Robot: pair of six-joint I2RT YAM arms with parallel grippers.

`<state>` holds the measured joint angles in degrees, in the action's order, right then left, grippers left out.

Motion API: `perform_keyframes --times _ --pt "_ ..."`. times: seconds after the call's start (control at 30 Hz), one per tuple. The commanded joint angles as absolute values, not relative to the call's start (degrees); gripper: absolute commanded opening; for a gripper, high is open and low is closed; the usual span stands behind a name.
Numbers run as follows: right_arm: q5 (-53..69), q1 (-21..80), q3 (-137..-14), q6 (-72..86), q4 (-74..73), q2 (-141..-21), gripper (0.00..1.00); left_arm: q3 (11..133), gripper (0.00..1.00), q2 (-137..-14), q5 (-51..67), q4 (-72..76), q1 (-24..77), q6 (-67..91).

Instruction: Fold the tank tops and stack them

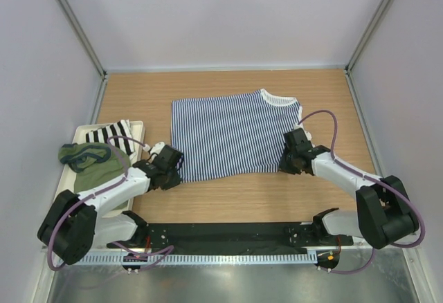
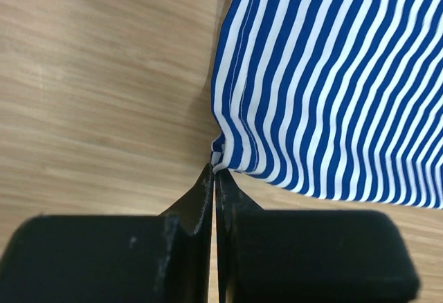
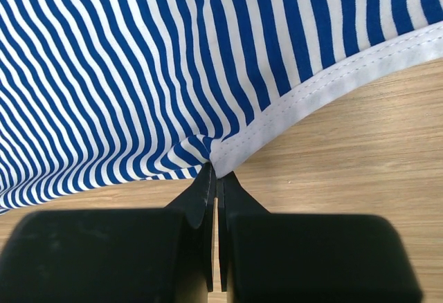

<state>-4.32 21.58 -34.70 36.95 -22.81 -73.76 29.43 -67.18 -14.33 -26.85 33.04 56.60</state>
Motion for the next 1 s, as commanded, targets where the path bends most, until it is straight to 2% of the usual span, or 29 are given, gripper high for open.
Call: perform_keyframes --times 0.0,0.2,0.5,0.53,0.57,0.6,0.67,0.7,0.83,0.9,0.97 --pt "-4.13 21.8 -34.98 37.09 -23.99 -71.37 0.01 32.78 0.0 -66.01 -13.54 -35.23 34.01 55.63" --pt "-3.78 21.8 -35.16 37.0 -24.69 -70.67 0.01 33.57 0.0 -61.35 -8.35 -38.05 34.8 57.3" --pt "-4.04 21.88 -36.47 36.48 -26.89 -69.35 0.01 35.51 0.0 -58.45 -6.94 -40.61 34.8 57.13" --pt "-3.96 21.88 -36.65 36.47 -27.07 -69.26 0.01 35.77 0.04 -58.53 -6.94 -40.69 34.8 56.78" --pt "-3.87 21.88 -36.74 36.39 -26.98 -69.17 0.01 35.86 0.18 -58.71 -6.94 -40.61 34.8 55.82" --pt "-3.61 21.88 -36.74 36.3 -26.81 -69.43 0.01 35.95 0.26 -58.97 -6.86 -40.61 34.8 55.29" --pt "-3.25 21.88 -36.91 36.3 -26.63 -70.22 0.01 35.51 0.39 -59.24 -6.42 -39.38 34.8 53.62" --pt "-3.25 21.8 -37.0 36.3 -26.54 -70.57 0.01 35.25 0.42 -59.5 -6.42 -39.03 34.8 53.27" --pt "-4.22 21.88 -38.06 36.47 -26.81 -71.72 0.01 34.1 0.4 -63.01 -3.87 -36.65 35.07 52.38" --pt "-4.22 21.8 -38.23 36.39 -26.63 -71.89 0.01 33.75 0.35 -63.19 -4.39 -36.56 35.24 52.3" --pt "-4.13 21.88 -38.32 36.39 -26.63 -72.24 0.01 33.49 0.2 -63.28 -5.27 -36.3 35.24 52.03"
